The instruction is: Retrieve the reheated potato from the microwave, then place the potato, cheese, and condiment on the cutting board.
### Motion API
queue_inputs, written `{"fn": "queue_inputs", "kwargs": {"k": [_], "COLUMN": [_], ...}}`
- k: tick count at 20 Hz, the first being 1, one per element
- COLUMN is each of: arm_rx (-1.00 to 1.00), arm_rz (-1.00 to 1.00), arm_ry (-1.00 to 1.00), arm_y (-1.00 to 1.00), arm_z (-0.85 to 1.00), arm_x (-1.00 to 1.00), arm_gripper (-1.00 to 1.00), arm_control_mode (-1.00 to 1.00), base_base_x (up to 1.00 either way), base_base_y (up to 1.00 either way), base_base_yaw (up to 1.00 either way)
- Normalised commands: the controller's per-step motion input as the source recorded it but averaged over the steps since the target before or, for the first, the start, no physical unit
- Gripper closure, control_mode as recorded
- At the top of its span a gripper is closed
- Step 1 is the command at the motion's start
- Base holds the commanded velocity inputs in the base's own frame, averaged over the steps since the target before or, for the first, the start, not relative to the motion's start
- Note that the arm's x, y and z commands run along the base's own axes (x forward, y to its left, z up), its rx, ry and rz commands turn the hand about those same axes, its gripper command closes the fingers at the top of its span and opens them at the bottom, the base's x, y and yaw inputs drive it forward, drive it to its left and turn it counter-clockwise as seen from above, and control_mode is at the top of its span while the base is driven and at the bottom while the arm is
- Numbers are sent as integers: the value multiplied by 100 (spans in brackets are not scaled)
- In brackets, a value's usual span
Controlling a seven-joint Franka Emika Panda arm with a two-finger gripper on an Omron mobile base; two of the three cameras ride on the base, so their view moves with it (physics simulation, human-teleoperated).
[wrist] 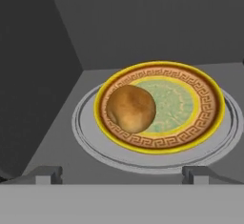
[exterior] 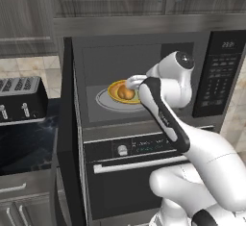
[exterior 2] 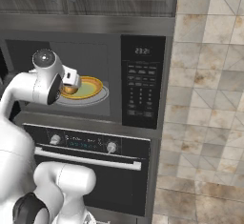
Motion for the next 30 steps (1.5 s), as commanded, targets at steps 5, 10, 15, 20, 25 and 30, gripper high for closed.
{"fn": "queue_inputs", "kwargs": {"k": [5,10,15,20,25,30], "arm_rx": [0,0,0,-1,-7,-9], "arm_rz": [2,4,5,6,6,4], "arm_ry": [3,7,1,0,0,0], "arm_y": [0,6,11,6,2,0], "arm_z": [-13,-21,-19,-16,-19,-13], "arm_x": [45,35,30,27,15,13], "arm_gripper": [-100,-100,-100,-100,-100,-100], "arm_control_mode": [-100,-100,-100,-100,-100,-100], "base_base_x": [0,0,0,0,0,0], "base_base_y": [0,0,0,0,0,0], "base_base_yaw": [0,0,0,0,0,0]}}
